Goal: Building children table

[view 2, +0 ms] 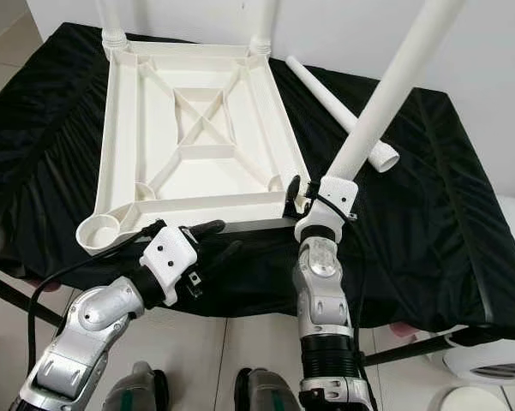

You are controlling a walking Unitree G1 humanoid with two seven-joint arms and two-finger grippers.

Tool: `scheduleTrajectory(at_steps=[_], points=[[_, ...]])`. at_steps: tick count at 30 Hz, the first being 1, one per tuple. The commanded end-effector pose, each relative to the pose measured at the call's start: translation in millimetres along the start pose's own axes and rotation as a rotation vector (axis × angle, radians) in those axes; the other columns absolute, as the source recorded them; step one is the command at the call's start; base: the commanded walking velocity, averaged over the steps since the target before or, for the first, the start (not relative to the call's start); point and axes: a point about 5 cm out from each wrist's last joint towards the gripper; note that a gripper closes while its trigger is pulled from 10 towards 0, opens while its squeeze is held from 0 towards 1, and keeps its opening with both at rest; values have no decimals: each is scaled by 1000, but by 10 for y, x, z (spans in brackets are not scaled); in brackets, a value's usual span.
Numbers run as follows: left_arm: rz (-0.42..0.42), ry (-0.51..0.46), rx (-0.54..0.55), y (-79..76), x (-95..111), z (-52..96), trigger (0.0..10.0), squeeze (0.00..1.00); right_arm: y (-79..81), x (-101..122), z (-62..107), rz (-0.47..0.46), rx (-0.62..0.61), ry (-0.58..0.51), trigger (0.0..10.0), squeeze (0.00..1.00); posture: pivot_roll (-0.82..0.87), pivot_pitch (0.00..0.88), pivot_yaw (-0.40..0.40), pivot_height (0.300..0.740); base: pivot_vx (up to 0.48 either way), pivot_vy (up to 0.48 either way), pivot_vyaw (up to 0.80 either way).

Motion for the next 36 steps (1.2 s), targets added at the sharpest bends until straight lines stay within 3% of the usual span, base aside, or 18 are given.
scheduleTrajectory(at_steps=[1, 7, 8, 10, 11, 12, 18, 21, 30, 36], points=[[7, 13, 34, -18, -33, -19, 10000, 0, -71, 3, 27, -8, 27, -2, 10000, 1000, 37, 63, -101, 740, 0, 0, 0], [6, 14, 37, -15, -36, -17, 10000, 0, -173, 37, 39, 5, 107, -21, 10000, 1000, 39, 59, -105, 740, 0, 0, 0], [4, 14, 38, -14, -37, -14, 10000, 0, -236, 56, 43, 8, 154, -26, 10000, 447, 39, 59, -107, 740, 0, 0, 0], [3, 14, 39, -13, -39, -12, 10000, 0, -278, 68, 47, 10, 187, -28, 10000, 447, 39, 57, -106, 740, 0, 0, 0], [3, 14, 40, -8, -39, -10, 10000, 0, -326, 81, 53, 20, 256, -28, 10000, 0, 36, 57, -102, 740, 0, 0, 0], [3, 14, 40, -8, -39, -10, 10000, 0, -326, 81, 53, 20, 256, -28, 10000, 0, 36, 57, -102, 740, 0, 0, 0], [4, 8, 29, -8, -36, -20, 10000, 0, -698, 134, -11, 103, 509, 26, 10000, 0, 25, 55, -87, 740, 0, 0, 0], [5, 7, 25, -7, -36, -20, 10000, 0, -792, 140, -44, 139, 562, 54, 10000, 0, 22, 56, -82, 740, 0, 0, 0], [5, 6, 21, 4, -32, -24, 10000, 0, -892, 145, -163, 165, 657, 101, 10000, 0, 22, 59, -70, 740, 0, 0, 0], [5, 6, 20, 8, -28, -24, 10000, 0, -863, 134, -261, 172, 748, 137, 10000, 0, 25, 66, -64, 740, 0, 0, 0]])
Point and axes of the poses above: a point about 5 cm out from each wrist's last joint towards the gripper, its own z axis pointing back from the gripper into the wrist, its own x axis along the axis of the wrist's last joint, y = z × x, and after that the axes turned 5 degrees about -z, right-handed
